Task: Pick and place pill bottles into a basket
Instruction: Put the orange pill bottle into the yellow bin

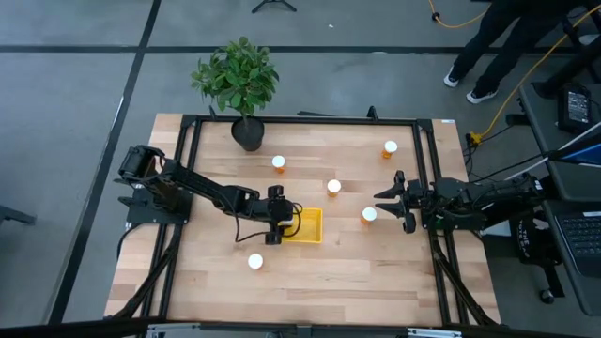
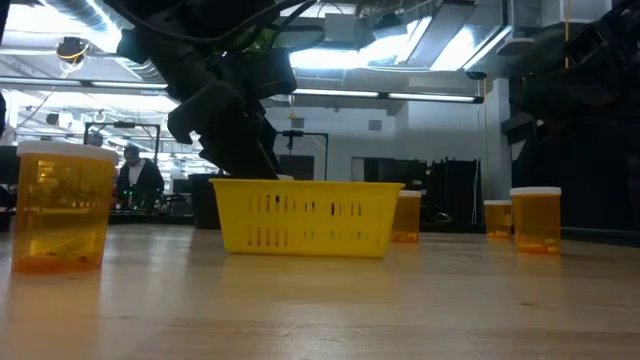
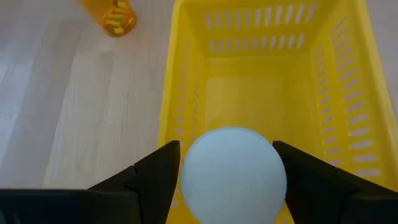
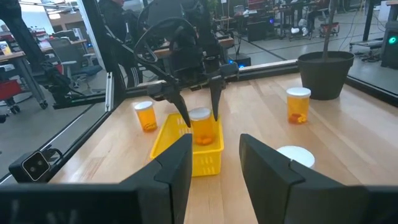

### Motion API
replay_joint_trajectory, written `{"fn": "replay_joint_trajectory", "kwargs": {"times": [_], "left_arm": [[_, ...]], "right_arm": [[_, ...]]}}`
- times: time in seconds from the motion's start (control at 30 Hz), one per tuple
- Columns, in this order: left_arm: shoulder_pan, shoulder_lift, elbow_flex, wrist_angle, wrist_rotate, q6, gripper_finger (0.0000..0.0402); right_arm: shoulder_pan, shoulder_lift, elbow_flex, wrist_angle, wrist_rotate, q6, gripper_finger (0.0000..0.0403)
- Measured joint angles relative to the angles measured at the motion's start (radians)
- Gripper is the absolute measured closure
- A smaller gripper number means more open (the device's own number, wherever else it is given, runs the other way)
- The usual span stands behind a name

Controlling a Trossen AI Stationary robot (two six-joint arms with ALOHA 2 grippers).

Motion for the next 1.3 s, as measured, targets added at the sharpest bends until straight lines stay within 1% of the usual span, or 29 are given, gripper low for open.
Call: {"fn": "replay_joint_trajectory", "kwargs": {"times": [0.13,0.5,0.7,1.2,1.3], "left_arm": [[0.000,0.000,0.000,0.001,-0.025,0.019,0.0155],[-0.026,-0.019,0.000,0.010,-0.028,0.057,0.0159],[-0.053,-0.074,0.000,-0.005,-0.110,0.063,0.0162],[-0.075,-0.084,0.000,-0.021,-0.111,0.061,0.0162],[-0.095,-0.080,0.000,-0.038,-0.151,0.062,0.0162]], "right_arm": [[0.000,0.000,0.000,0.000,0.000,0.000,0.0266],[0.000,0.000,0.000,0.000,0.000,0.000,0.0266],[0.000,0.000,0.000,0.000,0.000,0.001,0.0266],[0.000,0.000,0.000,0.000,0.000,0.001,0.0266],[0.000,0.000,0.000,0.000,0.000,0.001,0.0266]]}}
